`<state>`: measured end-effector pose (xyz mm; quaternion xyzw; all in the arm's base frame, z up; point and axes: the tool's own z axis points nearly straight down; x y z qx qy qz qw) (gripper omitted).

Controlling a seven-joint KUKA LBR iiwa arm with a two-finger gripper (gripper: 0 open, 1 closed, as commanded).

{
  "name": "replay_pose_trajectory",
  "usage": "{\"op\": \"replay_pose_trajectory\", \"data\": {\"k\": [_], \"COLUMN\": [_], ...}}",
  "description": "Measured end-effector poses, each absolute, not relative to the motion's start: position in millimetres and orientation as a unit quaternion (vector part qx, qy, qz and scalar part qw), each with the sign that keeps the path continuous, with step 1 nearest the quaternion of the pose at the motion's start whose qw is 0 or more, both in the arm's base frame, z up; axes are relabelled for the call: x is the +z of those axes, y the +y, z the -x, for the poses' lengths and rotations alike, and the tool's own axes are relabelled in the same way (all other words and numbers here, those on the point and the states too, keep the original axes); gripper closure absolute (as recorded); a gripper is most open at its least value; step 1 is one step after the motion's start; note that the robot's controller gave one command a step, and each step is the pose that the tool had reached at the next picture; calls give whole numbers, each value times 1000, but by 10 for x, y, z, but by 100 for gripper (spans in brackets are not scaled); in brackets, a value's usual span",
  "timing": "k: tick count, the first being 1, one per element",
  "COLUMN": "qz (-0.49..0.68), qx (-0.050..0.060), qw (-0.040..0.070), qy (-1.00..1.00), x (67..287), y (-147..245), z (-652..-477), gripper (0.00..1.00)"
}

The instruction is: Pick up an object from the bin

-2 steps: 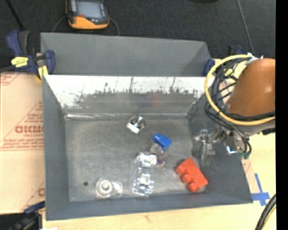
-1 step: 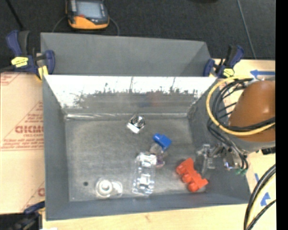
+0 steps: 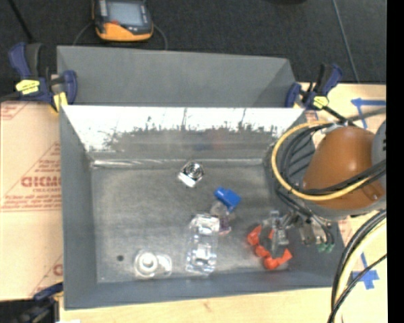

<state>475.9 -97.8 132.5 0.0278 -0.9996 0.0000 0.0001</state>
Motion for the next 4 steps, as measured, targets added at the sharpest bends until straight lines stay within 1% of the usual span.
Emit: {"op": "replay_pose_trajectory", "data": {"k": [1,2,3,4], "qz": [-29,-12,-63,-67], "qx": [1,-1,-8,-5], "qw": [-1,-1,2,-3], "qy": [-1000,-1000,-998,-998], "x": [1334,981,711,723], "y": [-981,-805,-1360,-1357], "z": [-4764,-5009,-5074,-5095], "gripper": [0,0,0,100]}}
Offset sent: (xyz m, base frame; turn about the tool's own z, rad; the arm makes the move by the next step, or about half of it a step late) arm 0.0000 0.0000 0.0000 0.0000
